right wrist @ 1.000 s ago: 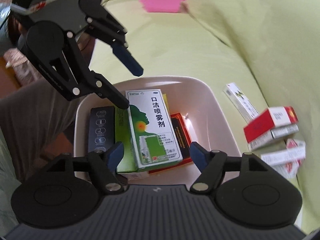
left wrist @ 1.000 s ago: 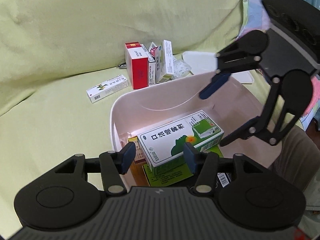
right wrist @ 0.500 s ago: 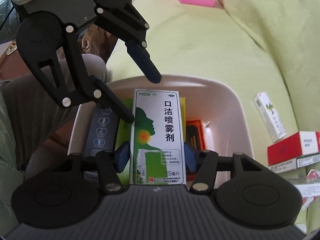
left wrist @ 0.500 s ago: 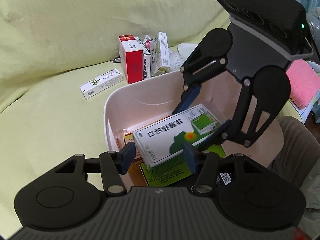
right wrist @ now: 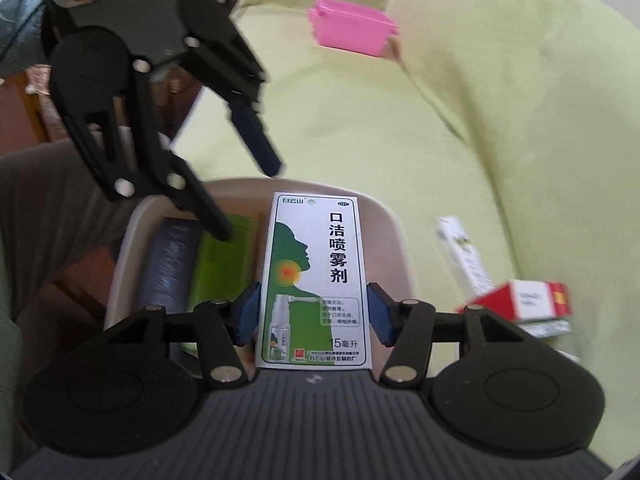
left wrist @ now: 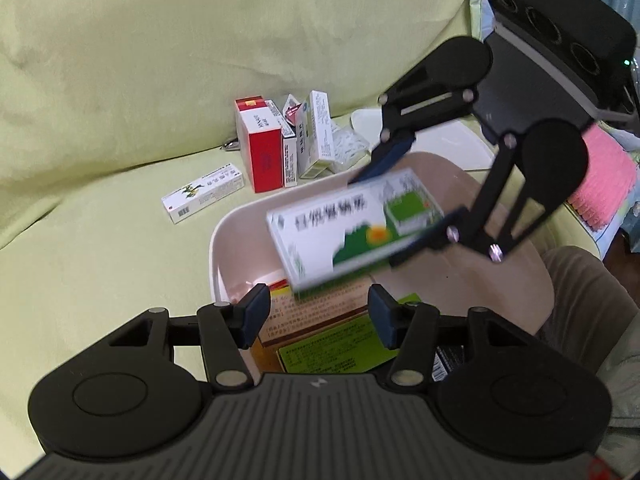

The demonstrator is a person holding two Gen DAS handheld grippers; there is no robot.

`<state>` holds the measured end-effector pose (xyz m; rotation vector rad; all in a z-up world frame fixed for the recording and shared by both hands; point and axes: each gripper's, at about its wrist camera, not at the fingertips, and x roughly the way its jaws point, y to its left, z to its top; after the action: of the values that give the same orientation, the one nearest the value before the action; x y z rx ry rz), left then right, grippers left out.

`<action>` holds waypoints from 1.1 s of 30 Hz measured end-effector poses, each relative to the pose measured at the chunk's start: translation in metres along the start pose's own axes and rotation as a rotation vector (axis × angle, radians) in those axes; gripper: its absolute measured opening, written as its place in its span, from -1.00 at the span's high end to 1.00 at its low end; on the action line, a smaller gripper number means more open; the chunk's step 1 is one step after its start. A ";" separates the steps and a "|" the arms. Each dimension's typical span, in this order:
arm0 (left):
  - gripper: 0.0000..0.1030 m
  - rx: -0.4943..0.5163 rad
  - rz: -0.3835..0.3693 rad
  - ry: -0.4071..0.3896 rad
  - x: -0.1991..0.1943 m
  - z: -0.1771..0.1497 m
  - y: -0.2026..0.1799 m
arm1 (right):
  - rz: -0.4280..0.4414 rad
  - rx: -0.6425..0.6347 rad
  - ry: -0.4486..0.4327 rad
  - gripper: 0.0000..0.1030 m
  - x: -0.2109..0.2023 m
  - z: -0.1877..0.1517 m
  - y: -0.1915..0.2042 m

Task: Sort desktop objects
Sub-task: 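Open the right gripper to release the spray box in the bin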

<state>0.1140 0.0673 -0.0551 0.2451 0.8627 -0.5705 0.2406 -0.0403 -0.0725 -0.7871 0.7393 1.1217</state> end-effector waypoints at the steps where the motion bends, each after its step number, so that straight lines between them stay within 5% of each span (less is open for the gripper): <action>1: -0.11 0.002 -0.005 0.000 0.001 0.001 -0.001 | -0.013 0.004 0.007 0.00 -0.001 -0.003 -0.003; 9: -0.12 0.021 -0.023 0.023 0.013 0.005 -0.004 | -0.021 -0.010 0.071 0.00 0.020 -0.021 -0.010; 27: -0.12 -0.007 -0.027 0.060 0.034 0.004 0.004 | 0.010 -0.107 0.069 0.01 0.081 -0.041 -0.011; 33: -0.12 -0.015 -0.029 0.055 0.034 0.003 0.004 | -0.043 0.064 0.135 -0.05 0.064 -0.046 -0.011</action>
<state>0.1356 0.0563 -0.0793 0.2362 0.9248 -0.5869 0.2631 -0.0514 -0.1481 -0.8266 0.8637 1.0088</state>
